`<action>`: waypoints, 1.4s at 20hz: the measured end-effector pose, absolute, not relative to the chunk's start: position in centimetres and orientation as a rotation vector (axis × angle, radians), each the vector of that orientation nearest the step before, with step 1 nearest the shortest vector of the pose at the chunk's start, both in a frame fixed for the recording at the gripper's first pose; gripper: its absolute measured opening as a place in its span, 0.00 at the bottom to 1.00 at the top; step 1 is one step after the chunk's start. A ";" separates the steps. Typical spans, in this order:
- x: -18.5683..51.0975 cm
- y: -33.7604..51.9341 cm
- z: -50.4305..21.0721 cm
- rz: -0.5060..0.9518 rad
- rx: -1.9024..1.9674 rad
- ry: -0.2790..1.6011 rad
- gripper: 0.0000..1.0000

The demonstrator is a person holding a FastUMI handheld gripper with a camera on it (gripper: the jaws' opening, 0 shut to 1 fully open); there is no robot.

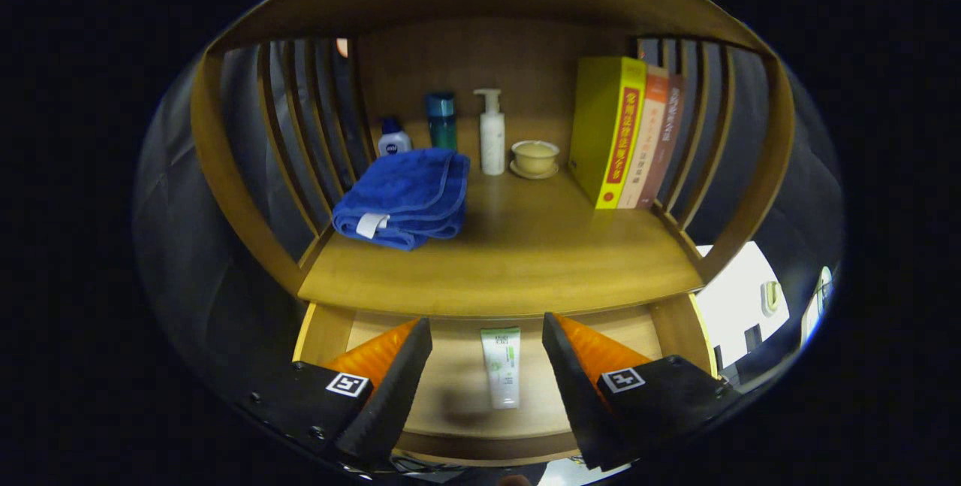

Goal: Pull open the drawer, take out the items inside it, and place them on the countertop above the cabinet.

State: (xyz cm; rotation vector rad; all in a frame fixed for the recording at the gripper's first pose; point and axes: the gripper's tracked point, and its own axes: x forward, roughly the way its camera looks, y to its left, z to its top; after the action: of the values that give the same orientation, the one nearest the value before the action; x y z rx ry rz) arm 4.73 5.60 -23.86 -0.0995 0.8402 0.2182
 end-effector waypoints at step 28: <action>1.1 0.9 -42.7 0.122 -0.207 1.349 0.87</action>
State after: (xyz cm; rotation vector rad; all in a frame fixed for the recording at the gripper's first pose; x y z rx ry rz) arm 1.13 0.88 -42.68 -0.2067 1.3488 0.1221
